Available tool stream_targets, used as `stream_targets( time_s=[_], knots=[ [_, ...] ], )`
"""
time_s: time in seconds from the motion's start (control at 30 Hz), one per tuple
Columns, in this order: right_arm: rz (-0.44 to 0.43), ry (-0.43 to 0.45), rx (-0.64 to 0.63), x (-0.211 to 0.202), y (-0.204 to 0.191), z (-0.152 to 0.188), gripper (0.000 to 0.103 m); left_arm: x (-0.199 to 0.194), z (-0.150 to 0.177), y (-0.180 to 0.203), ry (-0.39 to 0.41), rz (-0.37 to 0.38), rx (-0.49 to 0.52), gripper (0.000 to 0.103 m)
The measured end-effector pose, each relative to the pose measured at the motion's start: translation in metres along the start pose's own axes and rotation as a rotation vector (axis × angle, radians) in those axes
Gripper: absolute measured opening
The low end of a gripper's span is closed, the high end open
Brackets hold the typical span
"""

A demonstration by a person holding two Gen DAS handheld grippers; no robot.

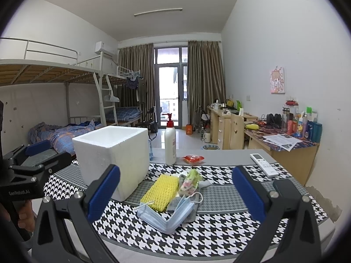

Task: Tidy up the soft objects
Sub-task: 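Move both tools toward the soft items beside the white foam box, then grasp the blue face mask with the right tool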

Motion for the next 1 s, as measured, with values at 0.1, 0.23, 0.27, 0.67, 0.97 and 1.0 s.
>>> stream_targets(
  time_s=[0.1,0.23,0.27,0.67,0.97,1.0],
  knots=[
    [0.003,0.0,-0.003,0.001,0.0,0.0,0.103,0.001,0.0,0.001,-0.002,0.006,-0.001,0.102],
    [0.013,-0.005,0.012,0.005,0.008,0.001,0.103,0.01,0.001,0.004,-0.017,0.012,0.007,0.102],
    [0.016,-0.009,0.017,0.007,0.01,0.001,0.103,0.013,0.001,0.005,-0.022,0.015,0.007,0.102],
    [0.054,-0.079,0.04,0.035,0.032,0.012,0.103,0.05,0.012,0.021,-0.106,0.063,0.029,0.102],
    [0.067,-0.138,0.059,0.054,0.043,0.023,0.103,0.075,0.03,0.038,-0.184,0.106,0.059,0.102],
    [0.069,-0.147,0.064,0.057,0.045,0.025,0.103,0.077,0.032,0.039,-0.191,0.109,0.06,0.102]
  ],
)
Point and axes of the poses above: each gripper's, at about its wrist camera, not at the fingertips, and x roughly the way its jaws point, y to its right, z to its underside, the point moved 8 cm from there along x, roughly the way its jaws point, and after that the axes turned 8 degrees about -y, right-handed, at the moved point
